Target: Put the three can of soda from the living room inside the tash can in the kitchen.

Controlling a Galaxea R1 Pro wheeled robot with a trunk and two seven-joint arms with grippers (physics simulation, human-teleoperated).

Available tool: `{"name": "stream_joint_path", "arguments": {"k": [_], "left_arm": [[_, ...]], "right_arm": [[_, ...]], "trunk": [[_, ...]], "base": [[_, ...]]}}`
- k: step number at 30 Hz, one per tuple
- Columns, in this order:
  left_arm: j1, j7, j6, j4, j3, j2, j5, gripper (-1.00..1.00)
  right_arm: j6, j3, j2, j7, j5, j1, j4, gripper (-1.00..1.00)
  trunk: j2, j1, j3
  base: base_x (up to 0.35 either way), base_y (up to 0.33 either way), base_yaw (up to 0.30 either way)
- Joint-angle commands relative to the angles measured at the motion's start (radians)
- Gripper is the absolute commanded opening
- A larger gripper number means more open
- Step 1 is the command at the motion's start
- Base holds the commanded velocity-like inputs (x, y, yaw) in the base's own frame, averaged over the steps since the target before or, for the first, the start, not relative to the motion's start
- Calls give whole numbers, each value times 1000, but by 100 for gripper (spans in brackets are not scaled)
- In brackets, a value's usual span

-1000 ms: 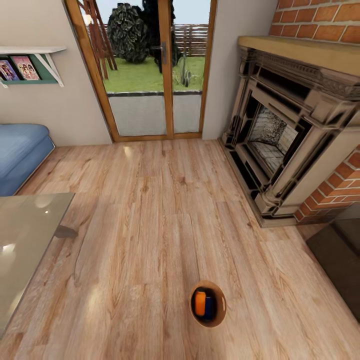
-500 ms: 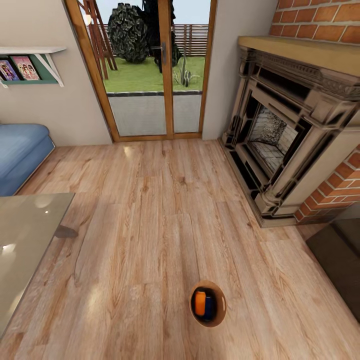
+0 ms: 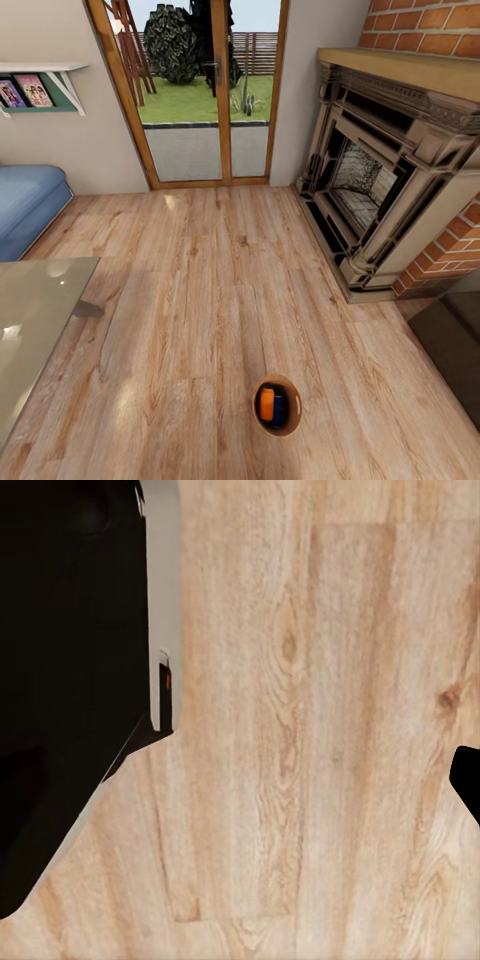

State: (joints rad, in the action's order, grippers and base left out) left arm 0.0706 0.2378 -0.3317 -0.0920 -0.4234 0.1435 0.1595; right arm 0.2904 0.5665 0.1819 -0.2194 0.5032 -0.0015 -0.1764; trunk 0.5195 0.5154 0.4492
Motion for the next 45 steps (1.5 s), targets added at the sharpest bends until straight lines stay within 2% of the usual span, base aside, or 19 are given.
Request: {"name": "stream_joint_path", "arguments": {"k": [1, 6, 12, 16, 45], "left_arm": [[0, 0, 0, 0, -1, 0, 1, 100], [0, 1, 0, 0, -1, -5, 1, 100], [0, 1, -1, 0, -2, -35, 0, 100], [0, 0, -1, 0, -2, -43, 0, 100], [0, 0, -1, 0, -2, -44, 0, 100]], "right_arm": [[0, 0, 0, 0, -1, 0, 1, 100], [0, 1, -14, 0, -1, 0, 1, 100], [0, 2, -20, 0, -2, 0, 7, 100], [0, 1, -21, 0, -2, 0, 10, 100], [0, 0, -21, 0, 3, 0, 12, 100]], "trunk": [[0, 0, 0], [0, 0, 0], [0, 0, 0], [0, 0, 0], [0, 0, 0]], "base": [[0, 0, 0], [0, 0, 0], [0, 0, 0], [0, 0, 0], [0, 0, 0]]}}
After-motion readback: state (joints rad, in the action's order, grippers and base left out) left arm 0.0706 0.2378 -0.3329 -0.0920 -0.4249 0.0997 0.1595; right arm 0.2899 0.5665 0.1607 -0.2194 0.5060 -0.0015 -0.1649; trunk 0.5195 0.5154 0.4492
